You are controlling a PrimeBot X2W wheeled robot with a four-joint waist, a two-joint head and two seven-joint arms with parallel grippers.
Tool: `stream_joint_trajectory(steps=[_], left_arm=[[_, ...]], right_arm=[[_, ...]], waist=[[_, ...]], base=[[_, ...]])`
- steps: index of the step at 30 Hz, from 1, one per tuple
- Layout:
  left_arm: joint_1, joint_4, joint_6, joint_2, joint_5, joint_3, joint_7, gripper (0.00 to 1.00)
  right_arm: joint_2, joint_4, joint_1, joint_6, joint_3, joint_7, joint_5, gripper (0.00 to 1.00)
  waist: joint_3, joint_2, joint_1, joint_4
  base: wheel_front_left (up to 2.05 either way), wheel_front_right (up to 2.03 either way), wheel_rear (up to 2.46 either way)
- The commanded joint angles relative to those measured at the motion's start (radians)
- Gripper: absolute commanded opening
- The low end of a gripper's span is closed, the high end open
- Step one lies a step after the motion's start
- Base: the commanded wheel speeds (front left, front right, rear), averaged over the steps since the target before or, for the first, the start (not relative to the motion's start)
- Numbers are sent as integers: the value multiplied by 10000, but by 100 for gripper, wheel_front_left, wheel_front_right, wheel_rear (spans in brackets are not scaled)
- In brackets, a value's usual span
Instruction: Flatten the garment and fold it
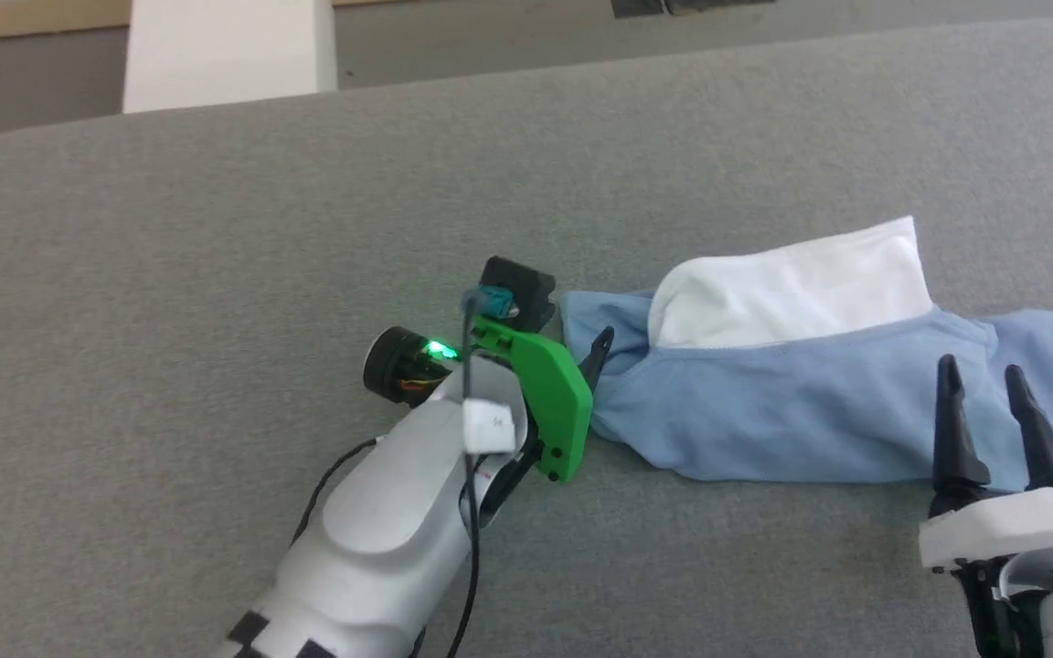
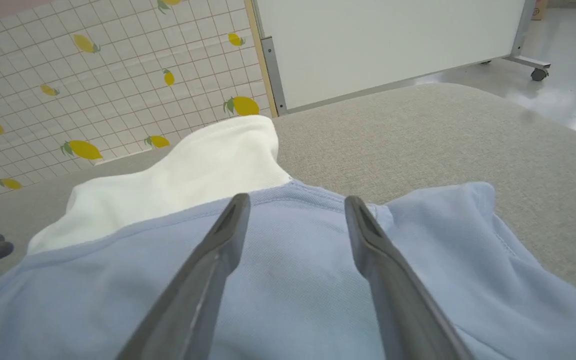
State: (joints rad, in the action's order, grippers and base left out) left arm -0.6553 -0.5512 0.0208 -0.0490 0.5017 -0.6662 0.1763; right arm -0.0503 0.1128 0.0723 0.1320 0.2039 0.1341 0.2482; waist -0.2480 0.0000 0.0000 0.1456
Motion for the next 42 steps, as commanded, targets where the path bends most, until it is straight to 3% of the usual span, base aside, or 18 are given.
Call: stream_joint_trajectory(steps=[1,4,7,8,9,10,12,18,22,28,34,37,38,39,40,42], left_arm=[[-322,-306,-5,-12,206,-209,373,100],[-800,-1108,-258,-12,103,-671,1346,100],[-1018,-1559,-62,-12,432,-988,2225,100],[-1041,-1646,72,-12,560,-1106,2494,43],[-1046,-1694,137,-12,622,-1161,2622,17],[-1052,-1741,231,-12,697,-1223,2713,0],[-1046,-1658,85,-27,725,-1030,2122,0],[-389,-1037,-1218,-359,953,517,-1399,0],[494,-447,-1789,-843,1327,1467,-2766,0],[2277,828,-2623,-1816,1862,2615,-3481,0],[4474,2247,-3544,-2483,2354,3295,-3211,0],[5336,2857,-3764,-2577,2531,3294,-2921,0],[5584,3044,-3714,-2619,2559,3200,-2820,31],[5750,3173,-3669,-2623,2594,3139,-2764,82],[5924,3315,-3633,-2578,2686,3120,-2736,100],[6157,3509,-3562,-2531,2760,3081,-2785,100]], right_arm=[[0,70,205,-13,-93,105,93,100],[0,160,274,-13,-217,192,150,100],[1,238,313,-13,-297,273,197,100],[1,262,323,-13,-321,287,202,100],[1,274,329,-13,-331,293,201,100],[1,288,344,-13,-342,303,209,100],[1,298,344,-13,-344,307,221,100],[1,214,243,-13,-226,220,132,100],[1,19,72,-13,-73,72,-1,100],[1,-245,-144,-13,-85,-186,-89,100],[1,-440,-384,-13,-56,-483,-154,100],[1,-472,-472,-13,-15,-719,-199,100],[1,-450,-488,-13,19,-859,-216,100],[1,-436,-494,-13,46,-972,-237,100],[1,-420,-492,-13,72,-1097,-245,100],[1,-397,-469,-13,136,-1311,-259,100]], waist=[[-387,0,0,406],[-492,0,0,536],[-539,0,0,600],[-539,0,0,607],[-533,0,0,602],[-511,0,0,580],[-441,0,0,500],[39,0,0,83],[396,0,0,-372],[832,0,0,-960],[1068,0,0,-1423],[1124,0,0,-1592],[1134,0,0,-1627],[1139,0,0,-1658],[1148,0,0,-1689],[1147,0,0,-1733]], base=[[0,0,0],[0,0,0],[0,0,0],[0,0,0],[0,0,0],[0,0,0],[0,0,0],[0,0,0],[0,0,0],[0,0,0],[0,0,0],[0,0,0],[0,0,0],[0,0,0],[0,0,0],[0,0,0]])
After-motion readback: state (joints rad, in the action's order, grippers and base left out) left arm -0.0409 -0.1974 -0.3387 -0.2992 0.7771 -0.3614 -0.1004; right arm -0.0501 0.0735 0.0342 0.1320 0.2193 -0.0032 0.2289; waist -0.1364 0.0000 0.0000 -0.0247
